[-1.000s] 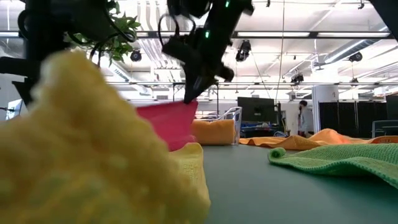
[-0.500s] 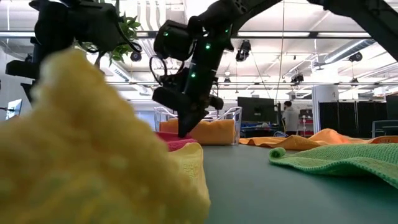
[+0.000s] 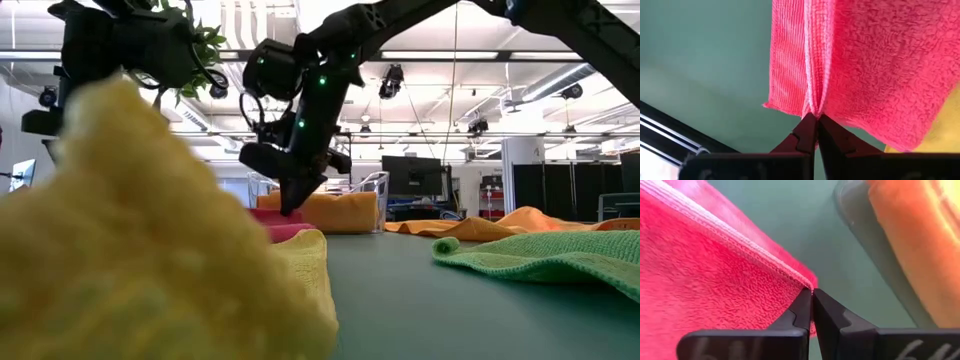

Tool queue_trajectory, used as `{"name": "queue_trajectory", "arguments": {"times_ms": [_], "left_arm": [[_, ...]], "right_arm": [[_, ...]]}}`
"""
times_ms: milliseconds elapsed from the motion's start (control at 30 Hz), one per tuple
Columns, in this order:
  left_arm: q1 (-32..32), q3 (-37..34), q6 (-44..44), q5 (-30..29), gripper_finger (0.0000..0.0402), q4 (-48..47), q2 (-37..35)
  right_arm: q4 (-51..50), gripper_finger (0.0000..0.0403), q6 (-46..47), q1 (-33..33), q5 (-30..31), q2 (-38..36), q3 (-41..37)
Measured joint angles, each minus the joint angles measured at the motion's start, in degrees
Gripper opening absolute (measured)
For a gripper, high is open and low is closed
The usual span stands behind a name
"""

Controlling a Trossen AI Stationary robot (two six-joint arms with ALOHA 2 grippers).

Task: Fold microfiber towels
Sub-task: Fold the pink microfiber cloth

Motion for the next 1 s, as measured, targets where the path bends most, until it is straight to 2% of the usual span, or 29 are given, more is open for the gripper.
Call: {"name": "queue_trajectory", "arguments": {"times_ms": [133,333,600,833,1000], "left_arm": [[0.1,0.0,0.2,-0.5,0.0023,0.4,0.0],[0.1,0.1,0.1,-0.5,0.008,0.3,0.0],[0.1,0.5,-0.1,-0.5,0.0152,-0.8,0.0],[0.1,3.6,-0.2,1.4,0.0175,-9.6,-0.3],[-0.9,3.6,-1.5,2.8,0.0176,-7.6,-2.8]], "right_arm": [[-0.1,0.0009,0.0,-0.4,-0.2,0.0,-0.5],[0.1,0.0016,-1.1,-0.5,-0.5,0.0,-0.6],[0.0,0.0083,-2.5,-0.7,-0.5,0.0,1.7],[-12.7,0.0128,-7.4,-1.1,-0.4,-1.5,7.1],[-20.5,0.0128,-9.5,-1.0,-2.4,-5.1,5.8]]}}
